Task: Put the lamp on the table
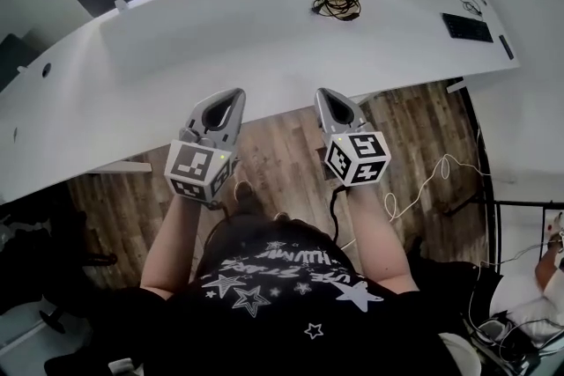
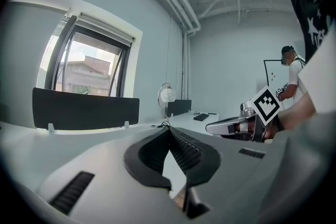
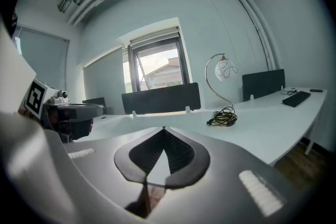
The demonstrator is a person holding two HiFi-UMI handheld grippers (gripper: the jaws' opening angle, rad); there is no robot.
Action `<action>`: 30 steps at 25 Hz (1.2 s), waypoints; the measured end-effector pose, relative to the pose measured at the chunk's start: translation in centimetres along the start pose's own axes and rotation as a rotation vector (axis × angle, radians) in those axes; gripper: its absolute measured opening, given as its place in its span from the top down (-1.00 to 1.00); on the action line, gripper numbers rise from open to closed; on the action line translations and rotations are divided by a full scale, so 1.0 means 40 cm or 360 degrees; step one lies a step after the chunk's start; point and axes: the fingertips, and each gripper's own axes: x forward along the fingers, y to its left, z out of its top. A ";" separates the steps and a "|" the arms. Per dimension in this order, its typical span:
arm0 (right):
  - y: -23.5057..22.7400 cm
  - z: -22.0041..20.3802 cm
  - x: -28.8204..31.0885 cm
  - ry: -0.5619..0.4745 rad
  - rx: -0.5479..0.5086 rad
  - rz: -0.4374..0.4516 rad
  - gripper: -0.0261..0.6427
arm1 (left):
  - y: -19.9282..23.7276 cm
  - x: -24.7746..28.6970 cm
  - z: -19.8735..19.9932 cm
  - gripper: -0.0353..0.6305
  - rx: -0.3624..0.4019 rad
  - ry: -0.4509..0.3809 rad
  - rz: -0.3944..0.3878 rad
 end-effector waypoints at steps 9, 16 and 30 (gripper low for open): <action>0.103 -0.032 -0.130 -0.0007 -0.0055 0.0274 0.92 | -0.134 -0.145 -0.017 0.87 0.0026 -0.0002 0.0181; 0.182 -0.062 -0.193 0.0044 -0.0120 0.0399 0.92 | -0.180 -0.265 -0.027 0.87 0.0015 -0.0023 0.0323; 0.341 -0.025 -0.216 0.0019 -0.0242 0.0427 0.92 | -0.137 -0.410 -0.015 0.87 0.0015 -0.0086 0.0331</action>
